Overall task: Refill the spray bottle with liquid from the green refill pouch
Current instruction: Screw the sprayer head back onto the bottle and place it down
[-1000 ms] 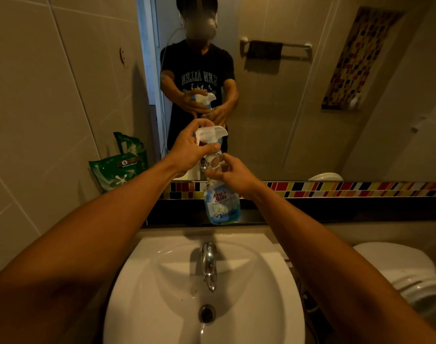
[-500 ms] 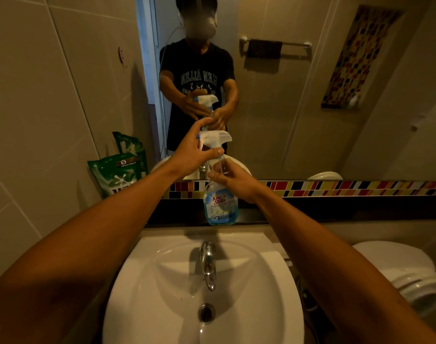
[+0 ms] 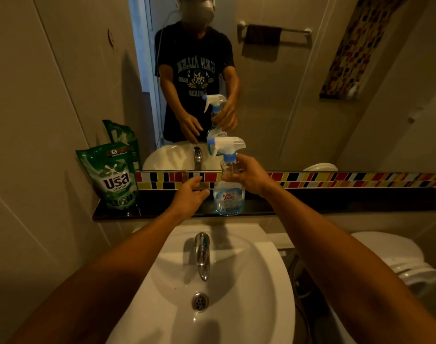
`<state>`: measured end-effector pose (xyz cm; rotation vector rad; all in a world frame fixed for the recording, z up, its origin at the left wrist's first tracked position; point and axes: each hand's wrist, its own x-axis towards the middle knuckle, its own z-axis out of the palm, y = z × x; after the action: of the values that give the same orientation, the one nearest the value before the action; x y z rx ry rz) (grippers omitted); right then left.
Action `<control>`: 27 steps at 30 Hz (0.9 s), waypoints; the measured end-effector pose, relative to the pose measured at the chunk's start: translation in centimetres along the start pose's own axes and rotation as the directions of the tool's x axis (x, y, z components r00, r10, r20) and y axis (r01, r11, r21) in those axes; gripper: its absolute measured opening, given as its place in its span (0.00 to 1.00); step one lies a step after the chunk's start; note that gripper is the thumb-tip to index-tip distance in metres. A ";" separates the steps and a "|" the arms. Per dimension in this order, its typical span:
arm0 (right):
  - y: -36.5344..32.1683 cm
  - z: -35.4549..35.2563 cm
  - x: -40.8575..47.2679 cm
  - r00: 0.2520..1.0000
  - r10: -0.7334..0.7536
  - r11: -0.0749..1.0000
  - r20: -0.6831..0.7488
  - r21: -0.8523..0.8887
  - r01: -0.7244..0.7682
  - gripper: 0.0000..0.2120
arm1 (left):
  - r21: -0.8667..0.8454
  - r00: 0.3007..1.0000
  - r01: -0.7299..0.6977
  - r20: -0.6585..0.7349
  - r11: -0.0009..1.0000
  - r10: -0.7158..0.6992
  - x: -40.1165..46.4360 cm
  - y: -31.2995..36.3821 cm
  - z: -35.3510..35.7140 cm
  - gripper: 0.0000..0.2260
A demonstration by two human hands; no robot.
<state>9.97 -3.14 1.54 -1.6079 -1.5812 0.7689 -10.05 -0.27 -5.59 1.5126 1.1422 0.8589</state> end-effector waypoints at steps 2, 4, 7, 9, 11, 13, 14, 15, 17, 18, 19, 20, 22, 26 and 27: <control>0.7 -0.2 0.1 1.000 0.009 1.000 0.009 0.002 -0.009 0.25 | 0.046 0.999 0.019 0.035 0.999 -0.021 -0.1 -0.4 1.3 0.29; 1.4 -0.5 0.3 1.000 0.014 1.000 0.020 0.005 -0.015 0.25 | 0.038 0.995 -0.022 0.099 0.999 0.018 -0.2 -0.2 2.7 0.30; 2.3 -1.2 0.5 0.999 0.011 1.000 0.038 0.016 -0.011 0.24 | -0.006 0.982 -0.057 0.180 0.998 0.057 0.2 0.3 4.4 0.28; 2.7 -1.8 0.6 0.999 0.013 0.999 0.043 0.031 -0.015 0.23 | -0.025 0.981 -0.021 0.192 0.999 0.025 0.7 0.4 5.5 0.27; 3.4 -2.3 0.7 0.999 0.015 0.999 0.037 0.048 -0.017 0.23 | -0.028 0.985 0.012 0.174 1.000 -0.007 1.2 0.5 6.6 0.26; 4.2 -2.5 0.9 1.000 0.009 0.998 0.017 0.063 -0.010 0.23 | -0.044 0.987 0.030 0.160 0.999 -0.023 1.8 0.7 7.6 0.24; 4.7 -2.6 1.1 1.000 0.008 0.997 0.004 0.074 -0.008 0.23 | -0.048 0.988 0.040 0.151 0.998 -0.032 2.2 0.7 8.1 0.23; 5.2 -2.7 1.3 1.000 0.007 0.996 -0.007 0.086 -0.007 0.23 | -0.050 0.989 0.053 0.142 0.997 -0.045 2.7 0.7 8.7 0.23; 6.1 -3.0 1.9 1.000 0.006 0.994 -0.019 0.109 -0.004 0.24 | -0.046 0.990 0.073 0.124 0.996 -0.067 3.5 0.5 9.6 0.21; 6.6 -3.1 2.2 1.000 0.008 0.993 -0.018 0.119 -0.005 0.24 | -0.045 0.989 0.087 0.120 0.995 -0.082 3.9 0.4 10.1 0.20; 7.0 -3.2 2.5 1.000 0.008 0.991 -0.012 0.131 -0.007 0.25 | -0.052 0.989 0.098 0.116 0.994 -0.091 4.2 0.3 10.6 0.19; 7.6 -3.3 2.8 1.000 0.011 0.990 -0.009 0.142 -0.010 0.26 | -0.057 0.989 0.108 0.110 0.992 -0.102 4.6 0.2 11.0 0.20; 8.6 -3.4 3.4 1.000 0.014 0.990 -0.015 0.143 -0.012 0.27 | -0.063 0.988 0.129 0.096 0.990 -0.122 5.3 0.0 11.9 0.20; 10.4 -3.9 4.6 0.999 0.001 0.990 -0.036 0.141 0.004 0.26 | -0.069 0.989 0.135 0.077 0.989 -0.129 6.7 -0.2 13.4 0.21; 10.8 -4.0 4.9 0.999 0.001 0.989 -0.036 0.145 0.004 0.26 | -0.081 0.989 0.136 0.072 0.987 -0.130 7.0 -0.3 13.7 0.22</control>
<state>19.51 1.73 -4.87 -1.5073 -1.4658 0.8299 4.66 2.34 -9.36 1.3691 1.1306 0.7522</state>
